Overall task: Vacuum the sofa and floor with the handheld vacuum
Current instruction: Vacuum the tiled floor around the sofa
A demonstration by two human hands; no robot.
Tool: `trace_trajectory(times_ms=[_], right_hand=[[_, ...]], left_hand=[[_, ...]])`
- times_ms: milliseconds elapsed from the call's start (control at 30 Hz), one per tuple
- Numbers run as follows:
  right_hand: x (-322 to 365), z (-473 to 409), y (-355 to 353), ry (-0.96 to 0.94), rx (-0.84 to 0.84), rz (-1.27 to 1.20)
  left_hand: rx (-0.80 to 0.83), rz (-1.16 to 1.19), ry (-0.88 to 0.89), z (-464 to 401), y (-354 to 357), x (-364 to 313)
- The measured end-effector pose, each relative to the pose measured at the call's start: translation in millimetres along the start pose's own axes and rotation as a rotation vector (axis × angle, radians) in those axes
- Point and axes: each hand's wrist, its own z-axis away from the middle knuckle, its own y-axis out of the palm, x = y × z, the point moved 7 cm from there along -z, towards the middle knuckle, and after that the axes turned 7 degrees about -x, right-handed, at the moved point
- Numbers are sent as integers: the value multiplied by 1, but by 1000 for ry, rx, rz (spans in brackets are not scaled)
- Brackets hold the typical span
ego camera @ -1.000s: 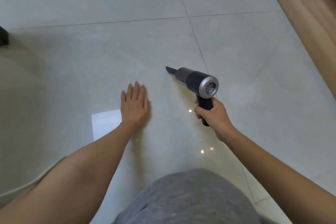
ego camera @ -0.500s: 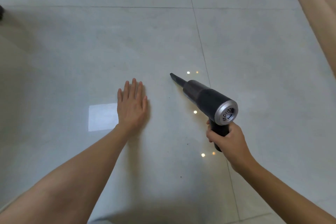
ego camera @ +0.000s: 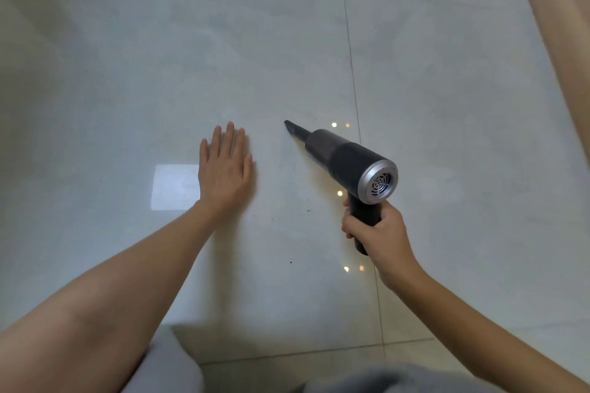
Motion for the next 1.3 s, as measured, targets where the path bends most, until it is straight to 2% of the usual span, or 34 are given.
trace_trajectory(times_ms=[300, 600, 833, 1100, 1300], right_hand=[[-12, 8, -5, -5, 12, -34], [-4, -10, -14, -45, -109, -15], [-12, -11, -21, -19, -126, -28], [-9, -12, -15, -25, -103, -77], [20, -35, 14, -64, -60, -27]], left_hand=[[31, 7, -24, 8, 9, -2], [40, 21, -1, -1, 11, -10], [29, 23, 23, -5, 11, -18], [17, 15, 27, -3, 9, -18], [8, -29, -4, -11, 6, -5]])
